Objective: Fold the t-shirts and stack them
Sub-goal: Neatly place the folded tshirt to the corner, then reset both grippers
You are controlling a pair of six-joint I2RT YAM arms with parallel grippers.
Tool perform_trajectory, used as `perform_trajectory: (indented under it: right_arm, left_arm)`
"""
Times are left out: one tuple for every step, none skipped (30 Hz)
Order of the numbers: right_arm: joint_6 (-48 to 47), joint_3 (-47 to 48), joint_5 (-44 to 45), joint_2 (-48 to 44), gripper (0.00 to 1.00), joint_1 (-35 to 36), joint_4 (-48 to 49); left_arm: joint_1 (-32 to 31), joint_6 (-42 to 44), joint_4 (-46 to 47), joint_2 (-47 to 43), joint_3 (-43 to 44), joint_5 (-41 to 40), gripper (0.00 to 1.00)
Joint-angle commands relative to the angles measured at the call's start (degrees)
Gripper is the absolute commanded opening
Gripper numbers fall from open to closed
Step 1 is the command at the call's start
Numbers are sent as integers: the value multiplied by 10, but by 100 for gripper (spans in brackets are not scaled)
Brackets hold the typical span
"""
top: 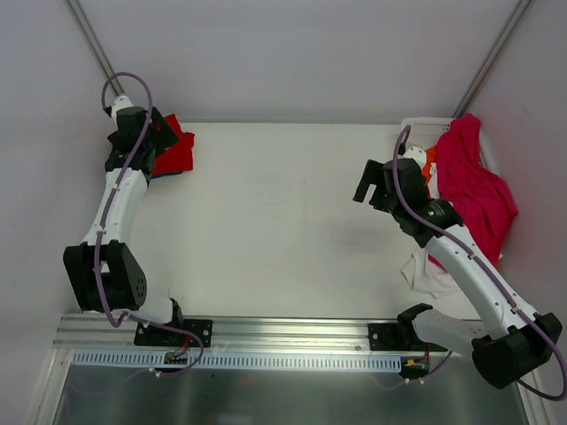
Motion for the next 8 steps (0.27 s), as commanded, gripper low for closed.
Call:
perform_trajectory:
  right_arm:
    - [-71,76,36,25,100,41,-75]
    - [-77,84,36,20,100,60,-74]
    - [-82,85,39,14,100,70,-64]
    - [-82,82,42,7,100,80,-57]
    - [-83,72,47,-1,100,102,-51]
    - [-86,66,53,-15,99,112,-39]
    - [-85,65,60,-17,99,123,-38]
    - [-86,65,71,-19,99,142,-43]
  left_arm:
    - [-76,-24,7,-70,-27,34,90]
    - [-87,-25,7,-96,-34,40,90]
    - [-110,-32,7,-112,-55,43,90]
    - [-126,-36,7,-127,-69,50,90]
    - [-154,-41,7,-160,-82,55,90]
    - [-167,-51,7,-176,-113,63,91]
    - [-181,-52,9,-191,-130,79,91]
    - [-209,-53,11,-219,-164,84,91]
